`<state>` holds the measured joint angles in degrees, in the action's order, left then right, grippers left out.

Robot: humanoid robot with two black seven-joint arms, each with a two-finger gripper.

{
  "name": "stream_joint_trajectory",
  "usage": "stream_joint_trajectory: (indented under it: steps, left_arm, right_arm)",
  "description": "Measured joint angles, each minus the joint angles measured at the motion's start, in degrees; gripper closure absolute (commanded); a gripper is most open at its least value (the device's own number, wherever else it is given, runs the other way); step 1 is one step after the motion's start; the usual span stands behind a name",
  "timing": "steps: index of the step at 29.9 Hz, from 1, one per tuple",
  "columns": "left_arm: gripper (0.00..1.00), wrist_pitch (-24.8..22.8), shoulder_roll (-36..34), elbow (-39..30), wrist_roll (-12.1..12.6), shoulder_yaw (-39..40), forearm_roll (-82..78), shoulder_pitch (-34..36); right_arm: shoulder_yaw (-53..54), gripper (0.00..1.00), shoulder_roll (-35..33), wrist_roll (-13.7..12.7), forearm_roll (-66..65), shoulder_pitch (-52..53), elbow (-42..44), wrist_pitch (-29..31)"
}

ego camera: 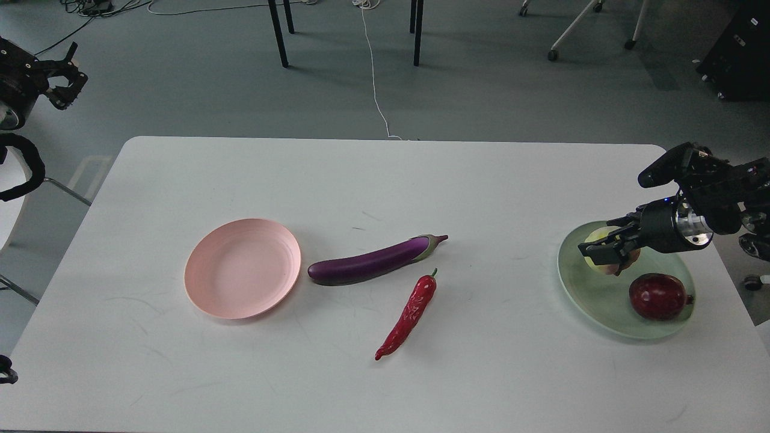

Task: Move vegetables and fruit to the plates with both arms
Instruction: 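Move the green fruit with the right gripper onto the green plate, then release the fruit and withdraw the right arm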

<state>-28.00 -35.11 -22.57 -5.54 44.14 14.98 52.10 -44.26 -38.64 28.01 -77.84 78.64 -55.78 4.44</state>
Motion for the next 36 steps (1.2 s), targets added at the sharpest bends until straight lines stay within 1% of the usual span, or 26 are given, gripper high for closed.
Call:
stream_joint_trajectory:
  steps: [2, 4, 5, 17, 23, 25, 29, 33, 36]
  left_arm:
    - [0.02, 0.0, -0.1, 0.0, 0.0, 0.0, 0.0, 0.1]
    - [0.02, 0.0, -0.3, 0.0, 0.0, 0.0, 0.0, 0.1]
    - [0.02, 0.0, -0.3, 0.0, 0.0, 0.0, 0.0, 0.1]
    - [0.02, 0.0, -0.2, -0.1, 0.0, -0.1, -0.1, 0.1]
    - [0.02, 0.0, 0.0, -1.8, 0.0, -0.3, -0.5, 0.3]
    - [0.02, 0.0, -0.2, -4.1, 0.1, -1.0, -2.1, 0.4]
    - [0.02, 0.0, -2.0, -10.0, 0.1, -2.3, -10.5, 0.8]
    - [0.02, 0.0, -5.9, -19.5, -0.1, -2.4, -20.7, 0.9]
    - [0.02, 0.0, -8.2, -26.9, -0.6, -2.5, -25.3, 0.4]
  right_arm:
    - [0.1, 0.23, -0.2, 0.0, 0.0, -1.1, 0.2, -1.3]
    - [0.4, 0.09, -0.7, 0.0, 0.0, -1.5, 0.2, -1.9]
    - [0.6, 0.06, -1.0, 0.0, 0.0, -1.6, 0.2, -2.1]
    - [6.2, 0.04, -5.3, 0.0, 0.5, -3.9, 0.0, -2.4]
    - [19.5, 0.03, -8.1, 0.0, 5.3, -3.9, 0.6, -1.8]
    - [23.3, 0.03, -8.3, 0.0, 8.8, -4.1, 1.3, -1.4]
    - [26.5, 0.03, -8.3, 0.0, 18.7, -4.1, 2.6, -0.4]
    - [27.4, 0.03, -7.7, 0.0, 29.2, -4.1, 4.2, -0.5]
    - [28.6, 0.03, -7.5, 0.0, 36.9, -4.4, 4.4, -0.8]
